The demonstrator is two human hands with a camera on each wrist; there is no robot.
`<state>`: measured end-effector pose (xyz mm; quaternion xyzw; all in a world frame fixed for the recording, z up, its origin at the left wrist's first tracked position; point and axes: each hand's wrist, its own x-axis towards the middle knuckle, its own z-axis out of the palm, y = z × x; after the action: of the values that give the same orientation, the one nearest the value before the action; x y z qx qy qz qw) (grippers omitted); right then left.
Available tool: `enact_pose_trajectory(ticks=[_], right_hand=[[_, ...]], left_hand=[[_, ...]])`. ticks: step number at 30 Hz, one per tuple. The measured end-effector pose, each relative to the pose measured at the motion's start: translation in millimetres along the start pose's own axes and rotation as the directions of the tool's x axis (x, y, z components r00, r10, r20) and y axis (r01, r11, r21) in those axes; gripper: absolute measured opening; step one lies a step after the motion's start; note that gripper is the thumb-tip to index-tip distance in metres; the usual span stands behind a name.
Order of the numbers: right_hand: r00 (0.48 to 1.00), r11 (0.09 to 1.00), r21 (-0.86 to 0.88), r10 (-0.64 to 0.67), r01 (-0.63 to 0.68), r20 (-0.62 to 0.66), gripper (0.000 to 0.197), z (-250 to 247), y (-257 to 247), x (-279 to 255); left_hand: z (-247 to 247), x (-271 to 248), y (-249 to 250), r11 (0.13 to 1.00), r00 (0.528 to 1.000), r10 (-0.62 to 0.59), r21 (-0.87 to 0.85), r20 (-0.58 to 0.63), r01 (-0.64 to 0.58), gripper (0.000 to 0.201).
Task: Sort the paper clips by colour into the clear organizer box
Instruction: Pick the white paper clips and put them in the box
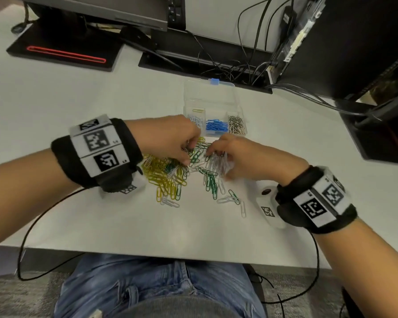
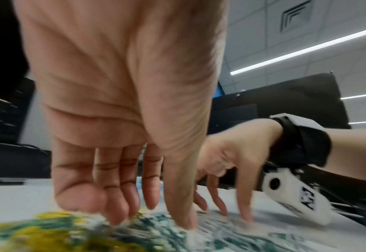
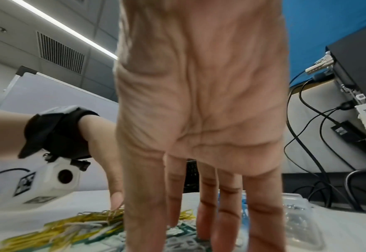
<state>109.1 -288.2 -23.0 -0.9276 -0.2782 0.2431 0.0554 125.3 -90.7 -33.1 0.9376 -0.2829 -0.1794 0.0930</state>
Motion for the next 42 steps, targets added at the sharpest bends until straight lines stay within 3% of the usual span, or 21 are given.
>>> enact_pose_trajectory(ticks=[2,4,8,11,15,19,23,25,28,34,36,38,42], right_hand=[[0.999,0.999,-0.024,-0.038,0.038,0.025,0.068,5,0,0],[0.997,0.996,-0.045,-0.076,0.075,-0.006,0.065,8,0,4],[0.985,0.984,-0.09,-0.16,0.153,-0.067,0.032,7,-6,14],[0.985,0.985,-0.105,-0.147,0.137,-0.095,0.022,7,-8,21],[0.996,0.988,0.147,-0.032,0.045,-0.084,0.013,4,-2,21],[0.985,0.922,0.384,0.104,-0.045,-0.135,0.01,-3,6,23],[0.943,0.813,0.582,0.204,-0.013,-0.264,0.008,-25,4,29],[0.922,0.779,0.626,0.229,0.018,-0.311,0.008,-36,-1,36],[0.914,0.78,0.625,0.249,0.006,-0.319,0.008,-49,-11,54],[0.909,0.798,0.599,0.298,-0.069,-0.293,0.025,-52,-17,68],[0.894,0.844,0.533,0.281,-0.057,-0.349,0.024,-52,-15,60],[0.903,0.913,0.407,0.182,-0.009,-0.388,0.019,-49,-14,46],[0.991,0.97,0.24,-0.009,0.042,-0.136,0.026,-27,-15,20]], left_hand=[[-3,-7,-16,0.998,0.998,-0.06,-0.031,-0.016,0.059,0.033],[-6,-12,-29,0.992,0.992,-0.126,-0.033,-0.024,0.125,0.04],[-7,-21,-42,0.965,0.961,-0.262,-0.013,0.091,0.264,0.063],[-1,-23,-42,0.952,0.952,-0.259,-0.122,0.163,0.28,0.065],[6,-19,-32,0.951,0.967,-0.21,-0.199,0.142,0.235,0.06],[6,-17,-29,0.95,0.983,-0.127,-0.268,0.131,0.158,0.056],[0,-22,-30,0.991,0.996,-0.074,-0.106,0.056,0.079,0.071],[1,-25,-28,0.997,0.994,-0.046,-0.056,0.099,0.052,0.078],[3,-28,-24,0.999,0.989,-0.023,-0.032,0.149,0.028,0.076],[3,-31,-22,1.0,0.996,0.007,-0.024,0.091,-0.005,0.073],[3,-31,-22,1.0,0.996,0.02,-0.01,0.084,-0.02,0.073],[5,-30,-20,0.999,0.992,0.028,0.021,0.123,-0.031,0.072],[10,-27,-16,0.995,0.985,0.062,0.067,0.161,-0.074,0.067]])
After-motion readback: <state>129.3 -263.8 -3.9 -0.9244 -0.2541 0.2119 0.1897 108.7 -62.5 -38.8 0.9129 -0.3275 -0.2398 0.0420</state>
